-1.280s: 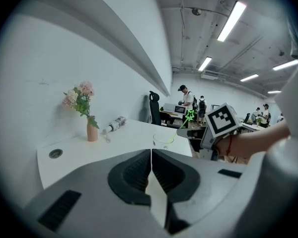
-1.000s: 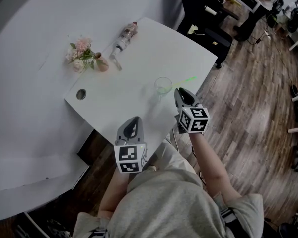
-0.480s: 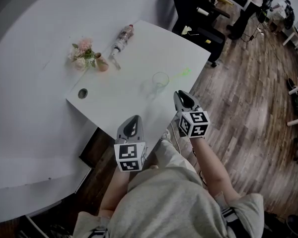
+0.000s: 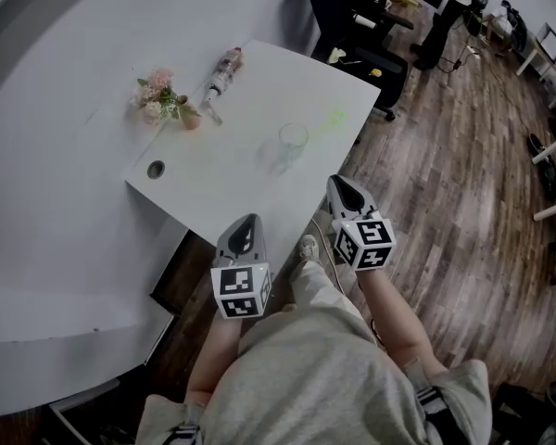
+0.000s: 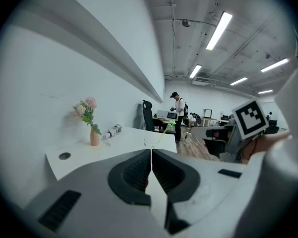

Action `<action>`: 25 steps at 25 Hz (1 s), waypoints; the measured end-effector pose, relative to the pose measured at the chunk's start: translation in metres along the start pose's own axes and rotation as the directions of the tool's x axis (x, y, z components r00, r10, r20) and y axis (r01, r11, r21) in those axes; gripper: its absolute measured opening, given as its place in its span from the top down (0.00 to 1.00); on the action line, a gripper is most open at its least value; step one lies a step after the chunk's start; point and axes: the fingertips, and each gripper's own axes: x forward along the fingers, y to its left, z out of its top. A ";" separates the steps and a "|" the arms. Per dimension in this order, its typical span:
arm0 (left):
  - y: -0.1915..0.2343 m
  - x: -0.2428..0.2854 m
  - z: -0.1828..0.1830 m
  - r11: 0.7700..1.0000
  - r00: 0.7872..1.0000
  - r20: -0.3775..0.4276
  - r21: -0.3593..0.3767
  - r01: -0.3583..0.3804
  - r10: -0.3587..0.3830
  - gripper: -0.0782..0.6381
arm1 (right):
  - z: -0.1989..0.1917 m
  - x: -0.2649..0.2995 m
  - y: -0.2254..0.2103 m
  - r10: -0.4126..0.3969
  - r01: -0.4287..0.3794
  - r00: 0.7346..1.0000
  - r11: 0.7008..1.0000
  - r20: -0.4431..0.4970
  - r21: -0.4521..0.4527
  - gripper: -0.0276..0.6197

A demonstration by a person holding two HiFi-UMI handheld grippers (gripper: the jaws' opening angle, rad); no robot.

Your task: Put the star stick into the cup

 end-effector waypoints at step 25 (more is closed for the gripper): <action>-0.028 -0.072 -0.014 0.997 0.997 0.022 0.011 0.075 -0.075 0.88 | 0.006 -0.132 0.057 -0.010 0.011 0.997 1.000 0.077 -0.018 0.96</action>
